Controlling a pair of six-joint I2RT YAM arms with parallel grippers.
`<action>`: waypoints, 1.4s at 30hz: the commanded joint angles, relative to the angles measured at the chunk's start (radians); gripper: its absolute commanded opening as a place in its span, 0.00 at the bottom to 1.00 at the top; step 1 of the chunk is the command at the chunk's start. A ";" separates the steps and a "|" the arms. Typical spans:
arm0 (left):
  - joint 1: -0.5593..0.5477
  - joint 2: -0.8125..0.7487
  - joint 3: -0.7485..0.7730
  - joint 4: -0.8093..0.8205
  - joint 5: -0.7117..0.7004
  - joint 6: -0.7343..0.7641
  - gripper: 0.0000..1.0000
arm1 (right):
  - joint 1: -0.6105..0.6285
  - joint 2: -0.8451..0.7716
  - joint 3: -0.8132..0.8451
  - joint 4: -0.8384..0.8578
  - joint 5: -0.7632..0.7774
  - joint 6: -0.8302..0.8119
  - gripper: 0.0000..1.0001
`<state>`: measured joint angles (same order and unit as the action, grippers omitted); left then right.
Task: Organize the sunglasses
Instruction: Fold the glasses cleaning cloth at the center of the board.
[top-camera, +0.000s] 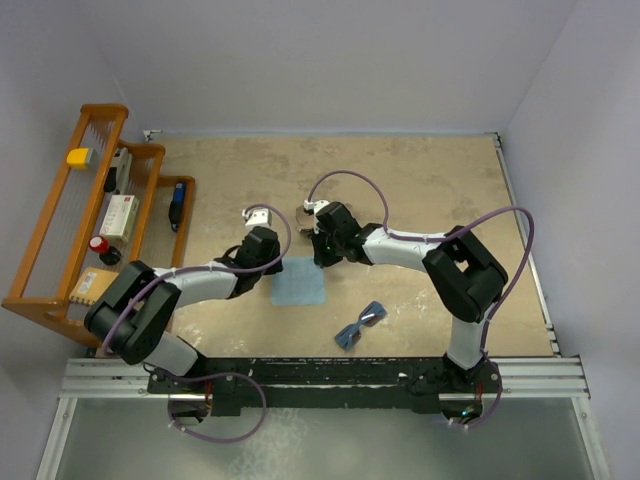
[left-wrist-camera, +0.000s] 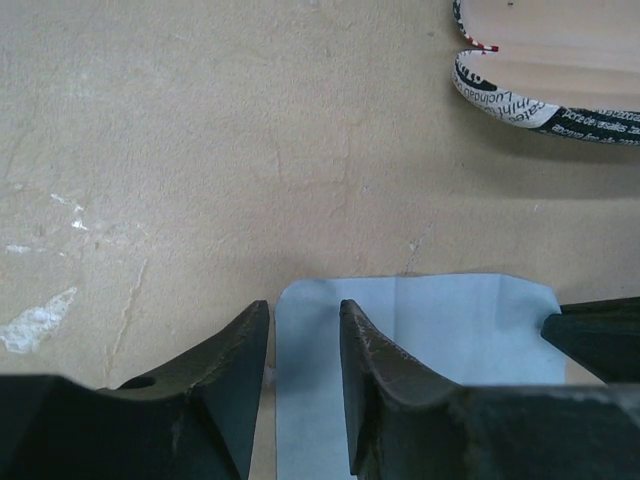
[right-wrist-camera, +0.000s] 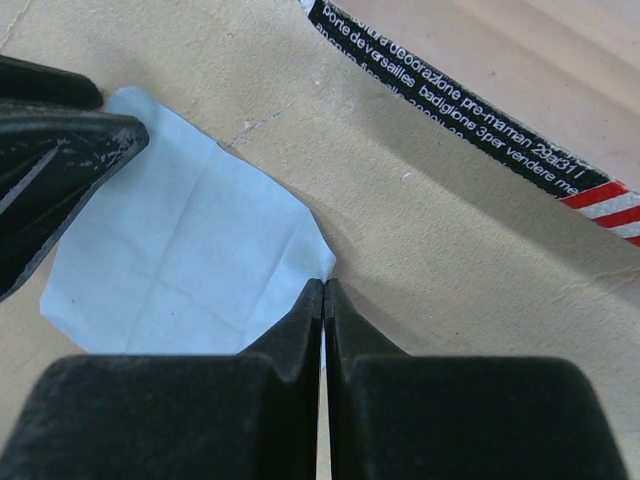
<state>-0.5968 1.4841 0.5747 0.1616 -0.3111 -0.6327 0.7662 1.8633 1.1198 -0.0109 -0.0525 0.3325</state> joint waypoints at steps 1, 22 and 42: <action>-0.004 0.039 0.055 0.015 -0.011 0.025 0.29 | -0.004 -0.006 -0.003 0.014 -0.017 0.009 0.00; -0.017 0.021 0.024 -0.005 -0.037 0.028 0.11 | -0.003 -0.002 -0.003 0.012 -0.019 0.011 0.00; -0.019 -0.058 0.046 -0.056 -0.045 0.050 0.00 | -0.005 -0.019 0.008 -0.016 -0.002 -0.011 0.00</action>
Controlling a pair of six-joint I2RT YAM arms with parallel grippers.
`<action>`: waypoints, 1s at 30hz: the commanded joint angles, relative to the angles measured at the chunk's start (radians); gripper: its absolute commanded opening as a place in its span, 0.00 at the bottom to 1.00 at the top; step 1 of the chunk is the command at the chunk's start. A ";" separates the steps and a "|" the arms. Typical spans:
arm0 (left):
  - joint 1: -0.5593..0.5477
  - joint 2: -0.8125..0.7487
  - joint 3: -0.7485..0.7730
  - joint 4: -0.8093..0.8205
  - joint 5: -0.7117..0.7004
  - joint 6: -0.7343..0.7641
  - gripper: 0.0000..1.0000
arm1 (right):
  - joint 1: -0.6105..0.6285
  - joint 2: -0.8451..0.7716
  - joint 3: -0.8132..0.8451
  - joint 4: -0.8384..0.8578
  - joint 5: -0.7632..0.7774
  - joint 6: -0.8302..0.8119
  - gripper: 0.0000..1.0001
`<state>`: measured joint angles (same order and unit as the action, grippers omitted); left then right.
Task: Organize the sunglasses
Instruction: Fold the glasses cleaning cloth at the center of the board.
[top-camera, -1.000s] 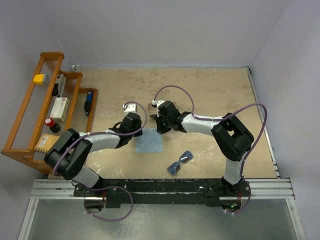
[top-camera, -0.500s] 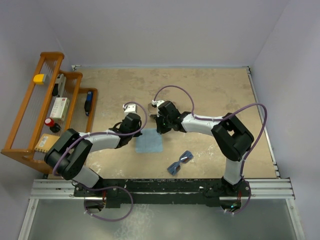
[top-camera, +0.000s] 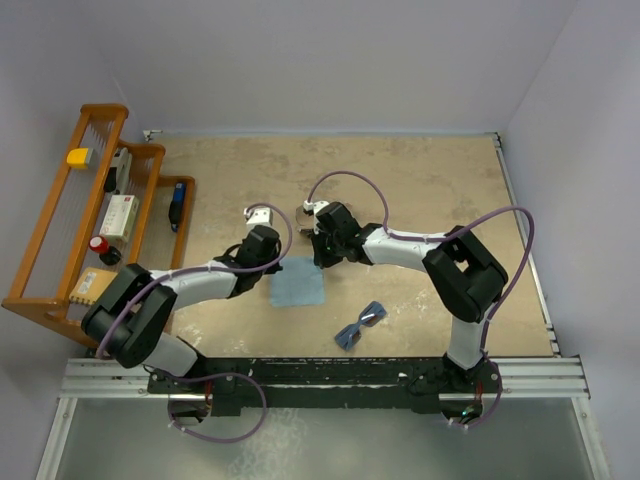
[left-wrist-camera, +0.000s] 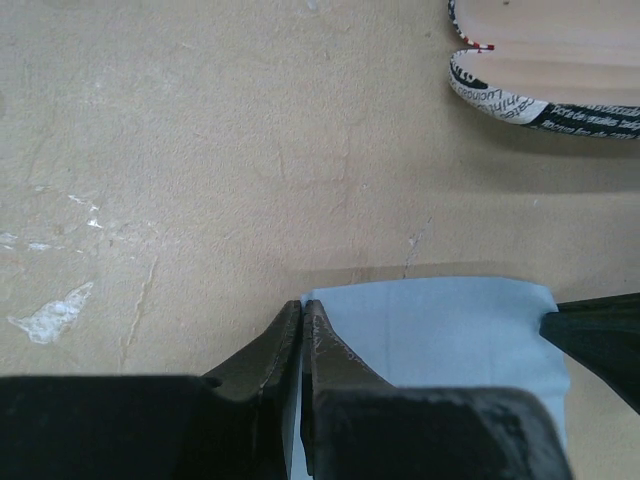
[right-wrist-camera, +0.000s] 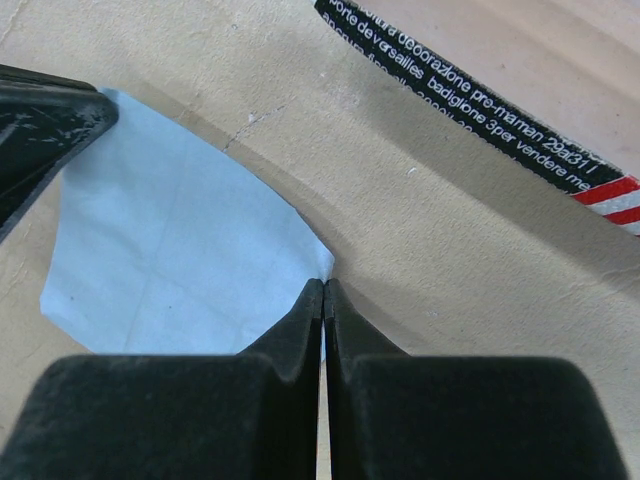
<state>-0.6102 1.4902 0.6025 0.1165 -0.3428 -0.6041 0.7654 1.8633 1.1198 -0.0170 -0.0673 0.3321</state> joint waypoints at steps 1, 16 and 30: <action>-0.006 -0.073 0.017 -0.012 -0.012 0.018 0.00 | -0.002 -0.021 0.008 -0.012 0.012 -0.011 0.00; -0.034 -0.161 -0.027 -0.017 -0.002 -0.003 0.00 | -0.003 -0.073 -0.035 0.016 0.016 -0.031 0.00; -0.052 -0.199 -0.067 -0.011 -0.012 -0.015 0.00 | 0.029 -0.143 -0.088 0.060 -0.035 -0.040 0.00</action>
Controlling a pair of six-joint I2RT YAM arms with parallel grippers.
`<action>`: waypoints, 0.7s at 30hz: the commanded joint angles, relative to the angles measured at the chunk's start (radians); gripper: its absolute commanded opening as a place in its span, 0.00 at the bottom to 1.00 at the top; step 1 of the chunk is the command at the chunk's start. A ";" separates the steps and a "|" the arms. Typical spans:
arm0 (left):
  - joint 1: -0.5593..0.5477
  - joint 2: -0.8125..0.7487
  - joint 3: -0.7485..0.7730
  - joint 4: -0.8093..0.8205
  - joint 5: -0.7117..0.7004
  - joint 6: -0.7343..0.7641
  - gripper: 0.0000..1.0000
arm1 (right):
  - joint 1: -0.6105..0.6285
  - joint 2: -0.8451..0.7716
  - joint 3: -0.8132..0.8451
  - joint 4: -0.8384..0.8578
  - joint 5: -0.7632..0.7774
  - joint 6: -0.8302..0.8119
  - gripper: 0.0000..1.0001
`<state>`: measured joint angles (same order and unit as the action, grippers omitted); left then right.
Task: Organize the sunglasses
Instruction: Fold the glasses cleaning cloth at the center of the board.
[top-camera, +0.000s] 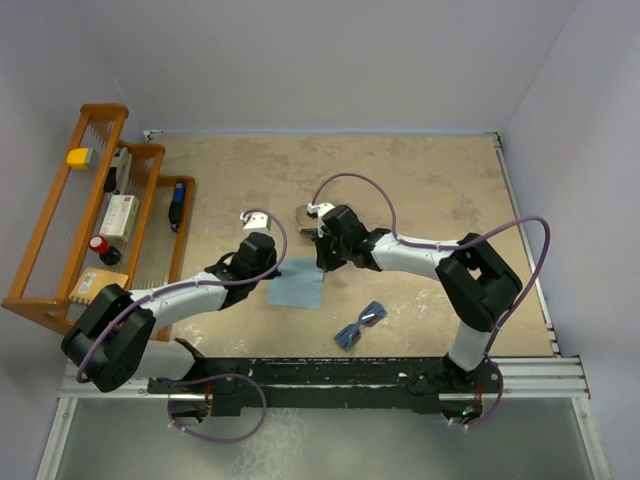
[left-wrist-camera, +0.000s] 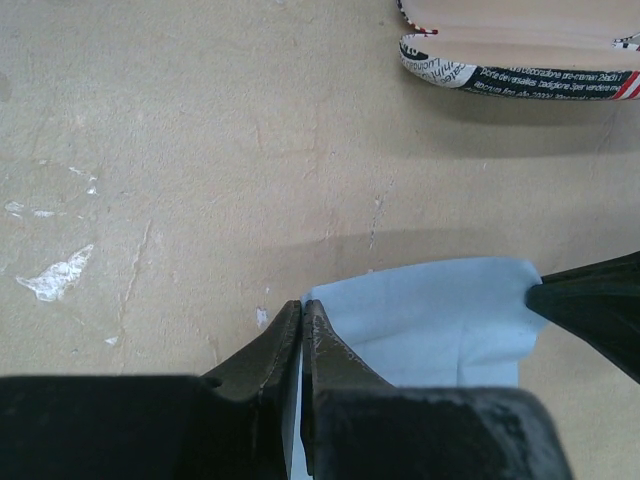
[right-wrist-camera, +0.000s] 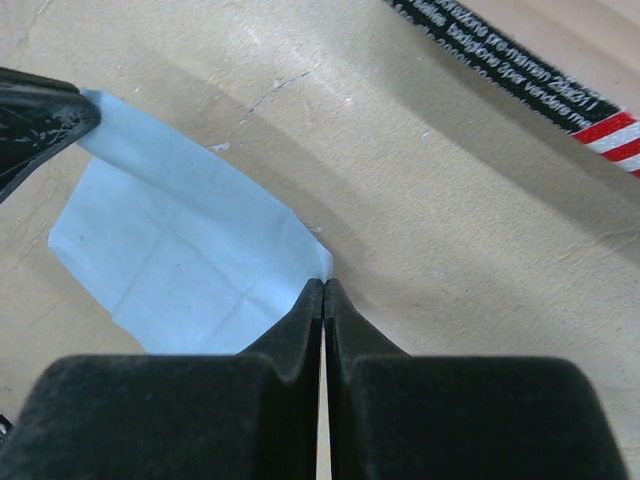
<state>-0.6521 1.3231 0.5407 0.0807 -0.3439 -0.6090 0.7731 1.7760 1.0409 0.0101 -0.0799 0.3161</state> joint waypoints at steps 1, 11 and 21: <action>-0.011 -0.037 -0.007 0.024 -0.014 -0.011 0.00 | 0.025 -0.059 -0.009 0.033 -0.024 -0.024 0.00; -0.017 -0.083 -0.027 0.004 -0.026 -0.011 0.00 | 0.057 -0.084 -0.046 0.036 -0.031 -0.024 0.00; -0.031 -0.137 -0.071 0.008 -0.030 -0.032 0.00 | 0.073 -0.124 -0.086 0.041 -0.034 -0.017 0.00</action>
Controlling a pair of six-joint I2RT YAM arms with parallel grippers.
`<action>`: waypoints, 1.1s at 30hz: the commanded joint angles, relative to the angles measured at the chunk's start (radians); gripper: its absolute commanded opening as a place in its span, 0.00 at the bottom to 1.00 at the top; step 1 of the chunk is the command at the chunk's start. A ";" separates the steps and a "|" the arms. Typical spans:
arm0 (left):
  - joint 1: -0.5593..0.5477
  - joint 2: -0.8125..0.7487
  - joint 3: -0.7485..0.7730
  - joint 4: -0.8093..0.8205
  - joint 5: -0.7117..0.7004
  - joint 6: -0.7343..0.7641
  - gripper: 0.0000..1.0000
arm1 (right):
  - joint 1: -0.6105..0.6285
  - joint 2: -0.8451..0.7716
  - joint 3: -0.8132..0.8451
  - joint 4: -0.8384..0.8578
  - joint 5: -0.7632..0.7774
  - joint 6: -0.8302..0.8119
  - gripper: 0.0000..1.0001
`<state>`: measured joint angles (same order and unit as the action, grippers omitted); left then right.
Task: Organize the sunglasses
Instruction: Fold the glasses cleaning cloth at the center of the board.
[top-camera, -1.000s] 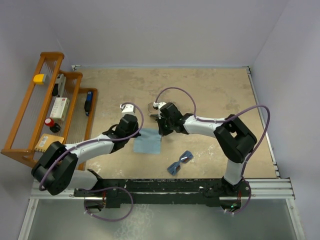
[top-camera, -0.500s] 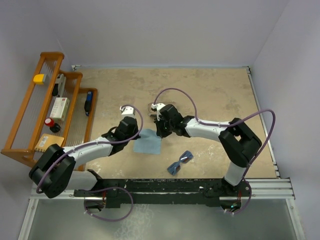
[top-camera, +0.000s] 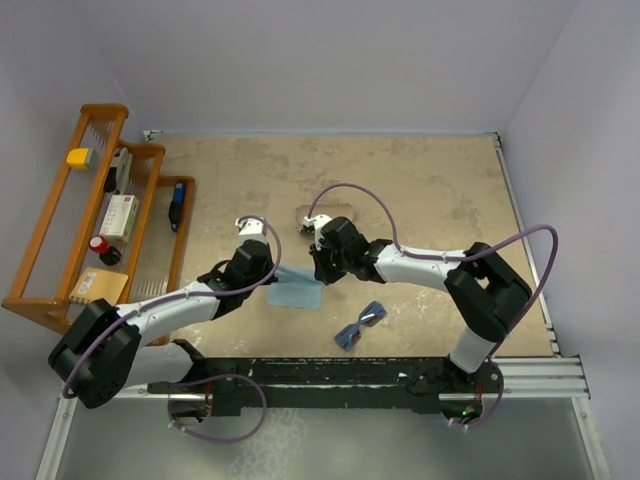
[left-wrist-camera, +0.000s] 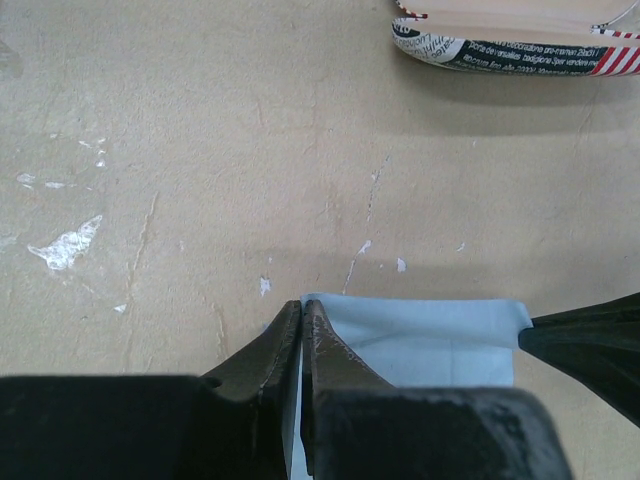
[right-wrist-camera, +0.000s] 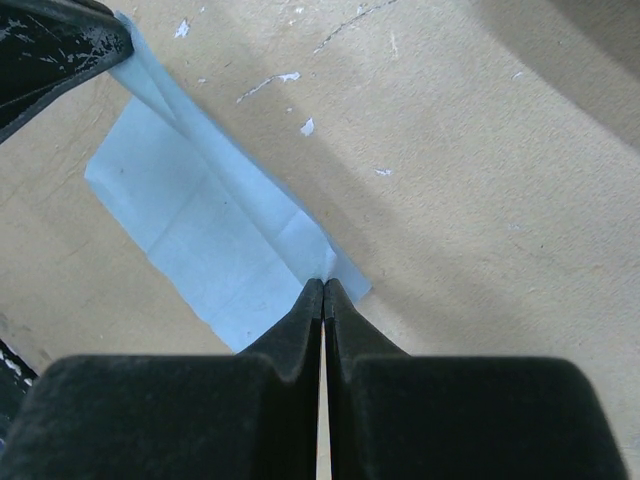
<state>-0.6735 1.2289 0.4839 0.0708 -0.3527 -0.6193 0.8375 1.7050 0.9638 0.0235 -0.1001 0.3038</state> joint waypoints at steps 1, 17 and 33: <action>-0.012 -0.048 -0.019 0.018 -0.022 -0.021 0.00 | 0.009 -0.055 -0.011 0.029 -0.014 -0.003 0.00; -0.050 -0.096 -0.048 -0.006 -0.038 -0.038 0.00 | 0.045 -0.080 -0.039 0.035 -0.010 0.009 0.00; -0.085 -0.146 -0.090 -0.026 -0.072 -0.059 0.00 | 0.070 -0.085 -0.082 0.050 -0.003 0.021 0.00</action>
<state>-0.7471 1.1015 0.3969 0.0341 -0.3981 -0.6655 0.8970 1.6588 0.9073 0.0540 -0.0998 0.3134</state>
